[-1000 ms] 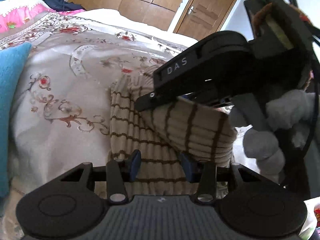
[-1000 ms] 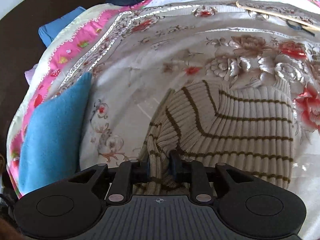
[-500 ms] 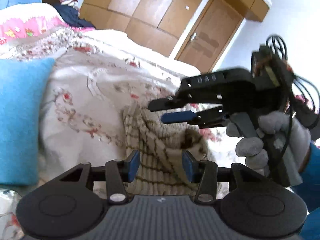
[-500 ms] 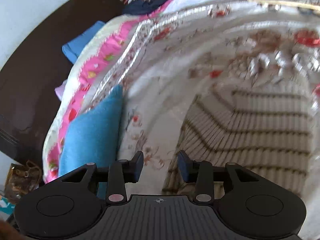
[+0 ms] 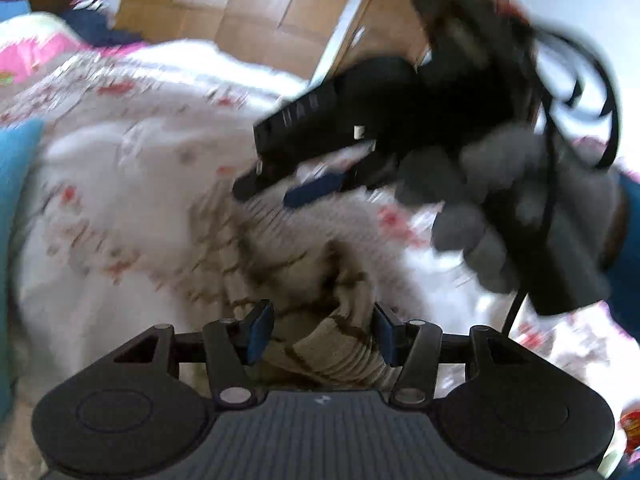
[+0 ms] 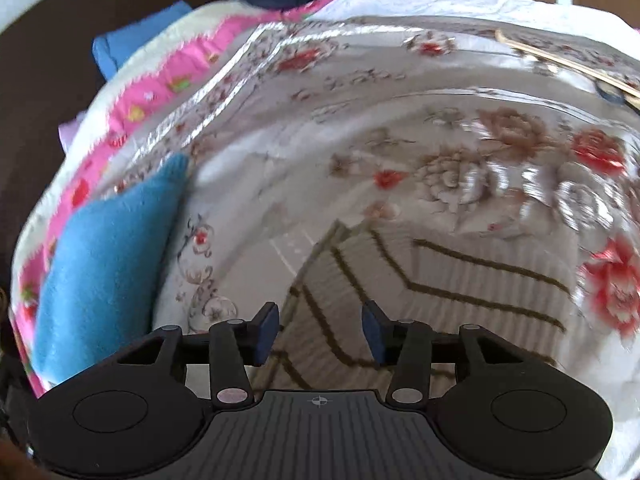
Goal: Fold small clothes
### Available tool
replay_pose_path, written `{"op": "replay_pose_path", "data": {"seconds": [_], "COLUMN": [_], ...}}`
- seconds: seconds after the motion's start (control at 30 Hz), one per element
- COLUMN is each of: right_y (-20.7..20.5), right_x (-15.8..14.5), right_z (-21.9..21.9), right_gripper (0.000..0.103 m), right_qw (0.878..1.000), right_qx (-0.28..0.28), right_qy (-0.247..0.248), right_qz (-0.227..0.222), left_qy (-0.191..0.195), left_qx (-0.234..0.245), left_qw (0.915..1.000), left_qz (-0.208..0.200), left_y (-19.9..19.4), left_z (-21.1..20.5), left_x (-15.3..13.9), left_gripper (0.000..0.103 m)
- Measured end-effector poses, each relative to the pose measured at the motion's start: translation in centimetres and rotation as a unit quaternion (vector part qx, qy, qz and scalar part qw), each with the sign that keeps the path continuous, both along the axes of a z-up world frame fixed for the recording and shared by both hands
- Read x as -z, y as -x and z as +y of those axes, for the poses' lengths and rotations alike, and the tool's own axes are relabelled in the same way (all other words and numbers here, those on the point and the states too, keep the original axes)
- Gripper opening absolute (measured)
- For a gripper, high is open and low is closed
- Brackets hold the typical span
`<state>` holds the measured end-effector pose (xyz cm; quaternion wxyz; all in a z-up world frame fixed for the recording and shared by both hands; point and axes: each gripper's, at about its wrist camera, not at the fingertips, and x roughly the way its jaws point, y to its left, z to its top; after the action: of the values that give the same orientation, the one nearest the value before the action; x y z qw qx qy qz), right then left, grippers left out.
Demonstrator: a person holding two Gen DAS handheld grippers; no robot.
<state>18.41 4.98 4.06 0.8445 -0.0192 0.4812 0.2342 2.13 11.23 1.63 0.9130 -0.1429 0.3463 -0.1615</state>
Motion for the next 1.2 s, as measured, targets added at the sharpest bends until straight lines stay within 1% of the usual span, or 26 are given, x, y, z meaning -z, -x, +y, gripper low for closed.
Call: {"op": "replay_pose_path", "data": {"seconds": [0.03,0.1,0.13,0.17,0.2,0.27,0.33,0.43,0.5,0.57,0.63,0.7,0.77,0.83,0.9,0.97,1.03,1.13,1.2], "right_y": [-0.1,-0.5,-0.8,-0.9,-1.0,-1.0,-1.5,-2.2,-2.3,-2.6,-3.2,-3.7,-3.8,-3.7,-4.0,-4.0,-3.5,-1.6,0.2], "right_x": [0.5,1.1,1.2,0.9,0.6,0.0,-0.3,1.2,2.1,2.9,3.5,4.5,5.4,6.3,6.6,6.3,5.3,2.9,1.4], "right_z": [0.6,1.2,1.2,1.1,1.1,1.0,0.8,1.2,1.7,1.5,0.9,0.6,0.9,1.2,1.2,1.1,0.8,-1.0,-3.1], "right_gripper": [0.044,0.018,0.011,0.01,0.01,0.01,0.01,0.01,0.01,0.01,0.01,0.01,0.01,0.009,0.009,0.013,0.015,0.02,0.028], "right_qw": [1.0,0.999,1.0,1.0,1.0,0.999,0.998,0.997,0.997,0.995,0.989,0.985,0.984,0.986,0.986,0.986,0.986,0.983,0.98], "right_qx": [0.004,0.01,0.017,0.021,0.025,0.032,0.048,0.061,0.062,0.074,0.094,0.108,0.107,0.097,0.084,0.08,0.074,0.065,0.062], "right_qy": [0.014,0.028,0.018,0.008,0.002,-0.013,-0.031,-0.043,-0.049,-0.074,-0.109,-0.131,-0.135,-0.132,-0.139,-0.144,-0.144,-0.171,-0.187], "right_qz": [-0.008,-0.018,-0.012,-0.012,-0.019,-0.029,-0.031,-0.013,-0.007,0.005,0.025,0.041,0.041,0.028,0.033,0.037,0.03,-0.01,-0.036], "left_qy": [-0.002,0.01,0.018,0.022,0.025,0.031,0.037,0.044,0.041,0.031,0.026,0.023,0.018,0.013,0.008,-0.009,-0.03,-0.043,-0.052], "left_qx": [-0.01,-0.022,-0.027,-0.033,-0.038,-0.047,-0.055,-0.06,-0.063,-0.069,-0.076,-0.082,-0.089,-0.102,-0.111,-0.114,-0.111,-0.111,-0.111], "left_qw": [0.9998,0.9989,0.9984,0.9981,0.9978,0.9976,0.9967,0.9947,0.9946,0.9946,0.9939,0.9929,0.9918,0.9902,0.9888,0.9882,0.9882,0.988,0.9875], "left_qz": [0.018,0.04,0.045,0.047,0.047,0.041,0.047,0.07,0.071,0.071,0.076,0.084,0.09,0.095,0.1,0.102,0.101,0.098,0.099], "left_y": [-0.3,-0.6,-0.5,-0.4,-0.3,0.3,0.4,-0.1,0.1,0.4,1.0,1.0,0.7,0.7,0.3,0.2,0.2,0.4,0.4], "left_z": [0.4,1.1,1.5,1.9,2.2,2.7,3.1,3.4,3.0,2.8,3.0,3.0,3.1,3.3,3.7,3.3,2.6,2.2,1.9], "left_x": [0.4,1.0,1.0,1.1,1.2,1.1,1.2,1.9,1.8,1.5,1.2,1.3,1.5,1.6,1.9,1.8,1.7,1.5,1.4], "left_gripper": [0.057,0.046,0.043,0.038,0.033,0.031,0.03,0.028,0.028,0.028,0.027,0.027,0.027,0.027,0.029,0.031,0.031,0.033,0.033]}}
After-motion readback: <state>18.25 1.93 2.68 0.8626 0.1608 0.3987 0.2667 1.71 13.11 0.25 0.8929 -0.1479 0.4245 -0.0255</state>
